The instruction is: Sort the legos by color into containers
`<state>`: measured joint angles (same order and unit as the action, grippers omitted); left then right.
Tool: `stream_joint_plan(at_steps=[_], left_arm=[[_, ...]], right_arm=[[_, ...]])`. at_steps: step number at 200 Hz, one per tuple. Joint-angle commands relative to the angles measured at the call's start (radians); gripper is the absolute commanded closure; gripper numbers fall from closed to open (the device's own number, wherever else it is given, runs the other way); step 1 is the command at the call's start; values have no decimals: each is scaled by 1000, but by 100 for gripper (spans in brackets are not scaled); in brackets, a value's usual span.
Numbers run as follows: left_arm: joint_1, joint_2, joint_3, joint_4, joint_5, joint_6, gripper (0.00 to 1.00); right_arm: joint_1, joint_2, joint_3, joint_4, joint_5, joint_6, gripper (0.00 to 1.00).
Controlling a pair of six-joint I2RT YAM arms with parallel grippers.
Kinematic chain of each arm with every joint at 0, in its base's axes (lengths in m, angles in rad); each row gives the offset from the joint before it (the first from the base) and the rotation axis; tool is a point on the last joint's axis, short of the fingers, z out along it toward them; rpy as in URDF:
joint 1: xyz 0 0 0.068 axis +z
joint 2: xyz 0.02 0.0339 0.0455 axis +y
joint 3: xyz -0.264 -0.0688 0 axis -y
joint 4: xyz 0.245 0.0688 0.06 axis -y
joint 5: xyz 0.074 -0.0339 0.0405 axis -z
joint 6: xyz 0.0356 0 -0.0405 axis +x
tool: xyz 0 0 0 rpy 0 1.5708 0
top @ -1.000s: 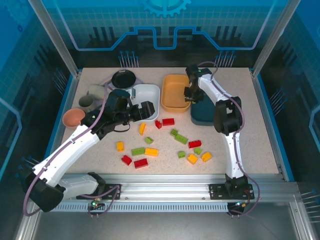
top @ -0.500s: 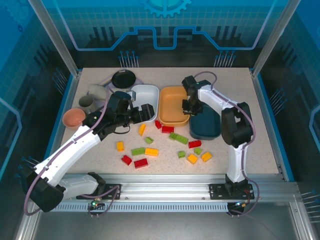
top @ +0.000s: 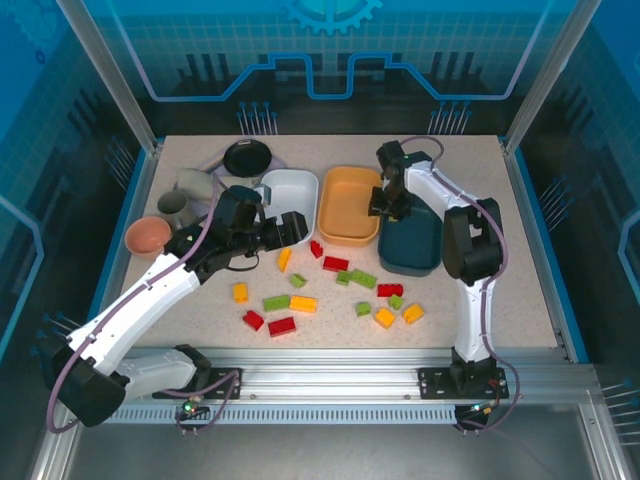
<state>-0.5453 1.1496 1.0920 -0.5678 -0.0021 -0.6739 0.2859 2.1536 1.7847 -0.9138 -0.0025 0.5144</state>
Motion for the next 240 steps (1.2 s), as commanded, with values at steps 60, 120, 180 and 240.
stream_joint_plan(at_steps=[60,120,180,240], left_arm=[[6,-27,0,-30,14,10,8],[-3,-45,-55,-51,104,28,8],[-94,-82,-218,-12,166,-3,8],[-161,-88,-301,48,166,-44,8]], right_arm=[[-60,118,262,-89,-36,-78,52],[12,-420,-249,69,82,-39,43],[185,-773,-744,-18,89,53,7],[245,-681,-857,69,45,58,5]])
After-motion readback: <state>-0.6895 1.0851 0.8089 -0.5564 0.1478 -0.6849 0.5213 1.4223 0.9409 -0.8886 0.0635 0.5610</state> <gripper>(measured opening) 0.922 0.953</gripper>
